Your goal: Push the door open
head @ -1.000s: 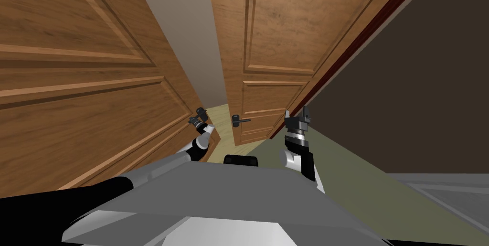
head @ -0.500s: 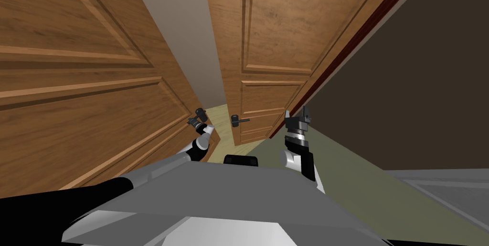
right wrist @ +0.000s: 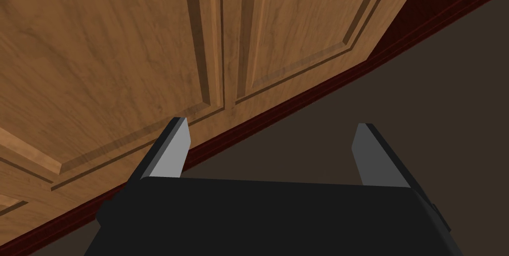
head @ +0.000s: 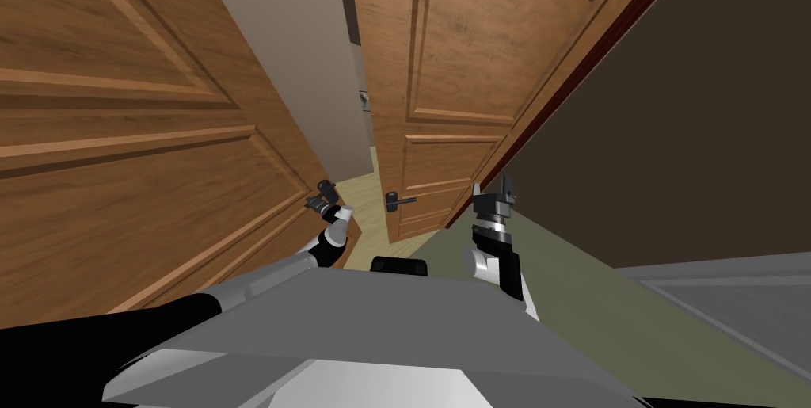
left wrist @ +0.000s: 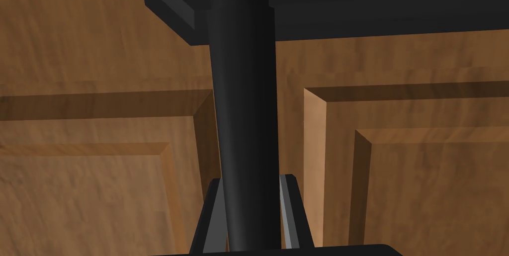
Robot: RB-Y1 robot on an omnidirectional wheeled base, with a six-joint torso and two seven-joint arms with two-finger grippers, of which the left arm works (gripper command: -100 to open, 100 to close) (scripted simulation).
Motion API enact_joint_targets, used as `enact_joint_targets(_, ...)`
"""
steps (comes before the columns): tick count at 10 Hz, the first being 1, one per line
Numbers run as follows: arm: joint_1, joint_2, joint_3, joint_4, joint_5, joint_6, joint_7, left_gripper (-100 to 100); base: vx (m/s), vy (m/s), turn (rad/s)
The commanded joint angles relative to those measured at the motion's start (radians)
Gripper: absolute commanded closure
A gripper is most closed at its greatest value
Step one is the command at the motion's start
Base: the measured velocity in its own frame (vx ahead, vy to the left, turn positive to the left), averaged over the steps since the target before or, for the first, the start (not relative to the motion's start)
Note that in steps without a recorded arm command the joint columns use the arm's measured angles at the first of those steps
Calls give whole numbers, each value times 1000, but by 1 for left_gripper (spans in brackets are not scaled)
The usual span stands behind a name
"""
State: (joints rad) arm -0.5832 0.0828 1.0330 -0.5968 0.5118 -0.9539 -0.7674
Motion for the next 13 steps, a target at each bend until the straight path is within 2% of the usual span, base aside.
enact_joint_targets(1, -4, 18, 20, 3, 9, -33, -9, 100, 18, 28, -109)
enact_joint_targets(2, -4, 18, 20, 3, 9, -33, -9, 100, 14, 37, -73)
enact_joint_targets(4, -11, 20, 61, 6, 33, -63, -38, 100, 8, 65, -171)
enact_joint_targets(5, -11, 20, 61, 6, 33, -63, -38, 100, -5, 67, -96)
enact_joint_targets(6, -18, 23, 101, 10, 55, -92, -66, 100, 11, 85, -244)
enact_joint_targets(7, -18, 23, 101, 10, 55, -92, -66, 100, 14, 88, -129)
enact_joint_targets(8, -21, 23, 120, 11, 66, -106, -79, 100, 7, 84, -117)
enact_joint_targets(10, -21, 23, 120, 11, 66, -106, -79, 100, 11, 42, -32)
enact_joint_targets(11, -28, 24, 155, 15, 87, -133, -105, 100, 24, 56, -230)
enact_joint_targets(13, -35, 24, 188, 18, 105, -157, -128, 100, 15, 87, -181)
